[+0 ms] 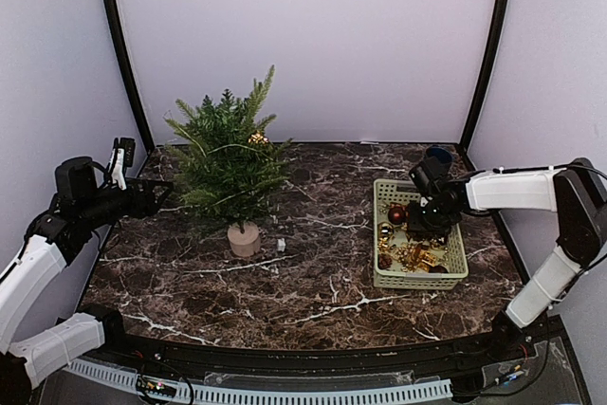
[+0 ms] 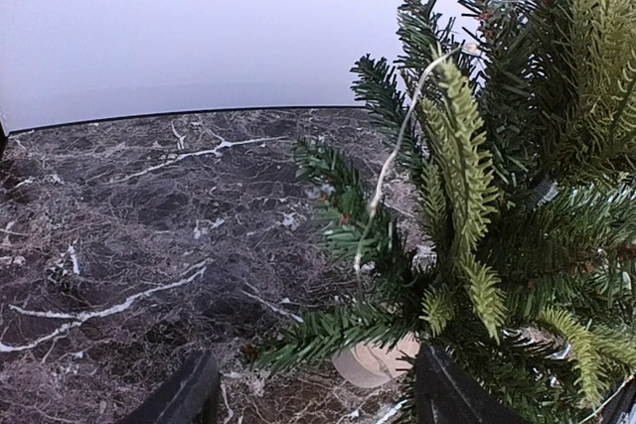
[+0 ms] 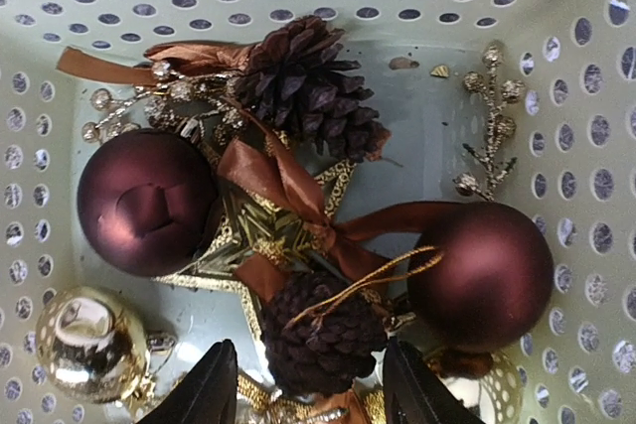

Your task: Decorate the small christmas tree

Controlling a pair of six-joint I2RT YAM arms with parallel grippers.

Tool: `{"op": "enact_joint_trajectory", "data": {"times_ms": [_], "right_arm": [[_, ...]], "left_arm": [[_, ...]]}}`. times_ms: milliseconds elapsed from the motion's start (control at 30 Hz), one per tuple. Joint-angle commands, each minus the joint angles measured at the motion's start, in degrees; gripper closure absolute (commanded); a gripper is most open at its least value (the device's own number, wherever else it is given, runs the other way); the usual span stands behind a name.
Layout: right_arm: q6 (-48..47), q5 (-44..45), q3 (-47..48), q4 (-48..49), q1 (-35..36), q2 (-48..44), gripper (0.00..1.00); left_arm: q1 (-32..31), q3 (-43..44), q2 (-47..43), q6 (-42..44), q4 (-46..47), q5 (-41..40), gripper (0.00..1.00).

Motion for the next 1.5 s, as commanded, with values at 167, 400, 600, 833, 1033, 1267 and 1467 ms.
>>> {"op": "enact_joint_trajectory", "data": {"times_ms": [167,400,600,833,1033,1267,1467], "right_arm": [[-1.07,1.73,2.39,4.29,-0.44,3.87,0.54],[-1.12,2.28,2.63,4.32,-0.57,4.41,0.63],[-1.0,3.14,2.87,1.91,-0.61,-0.26,0.67],[-3.37,-2.85,4.1,-2.02,0.09,-13.67,0.7],[-4.07,-11.57,8.33,-2.57,5.11,-23.39,0.71],[-3.31,-16.83,12.35,3.82,18.81,-26.66,0.72],[-4.76,-17.63,15.82,12.18,32.7,-22.17,0.71]], "left_arm": [[0.26,-0.64,-0.1,-0.15,1.43,-0.14,0.3],[0.22,-0.55,-0.03,-0.17,1.45,-0.14,0.3],[0.22,-0.55,-0.23,-0.16,1.51,-0.14,0.3],[0.27,-0.55,-0.27,-0.34,1.69,0.41,0.3],[0.21,-0.64,-0.38,-0.47,2.03,1.45,0.31],[0.19,-0.73,-0.81,-0.83,2.34,2.32,0.3],[0.19,-0.9,-1.38,-1.01,2.45,2.65,0.3]]}}
